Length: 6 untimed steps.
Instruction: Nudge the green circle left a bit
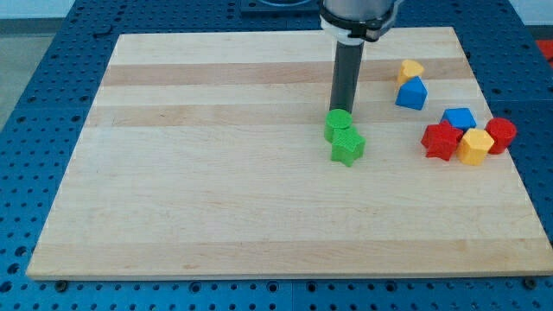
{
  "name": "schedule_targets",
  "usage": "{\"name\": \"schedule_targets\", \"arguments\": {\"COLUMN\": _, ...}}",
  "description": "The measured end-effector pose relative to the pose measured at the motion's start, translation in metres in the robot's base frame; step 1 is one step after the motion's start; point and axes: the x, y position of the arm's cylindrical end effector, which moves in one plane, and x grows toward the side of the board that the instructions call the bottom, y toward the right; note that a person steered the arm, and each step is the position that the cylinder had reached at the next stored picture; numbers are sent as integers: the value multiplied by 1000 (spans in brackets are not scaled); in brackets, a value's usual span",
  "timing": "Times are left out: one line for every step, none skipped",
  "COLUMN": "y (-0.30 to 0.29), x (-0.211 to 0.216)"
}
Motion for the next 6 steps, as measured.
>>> {"name": "schedule_targets", "arguments": {"y": 20, "x": -1}}
{"name": "schedule_targets", "arguments": {"y": 51, "x": 6}}
{"name": "schedule_targets", "arguments": {"y": 54, "x": 20}}
{"name": "schedule_targets", "arguments": {"y": 12, "x": 22}}
{"name": "schedule_targets", "arguments": {"y": -43, "x": 23}}
{"name": "schedule_targets", "arguments": {"y": -91, "x": 44}}
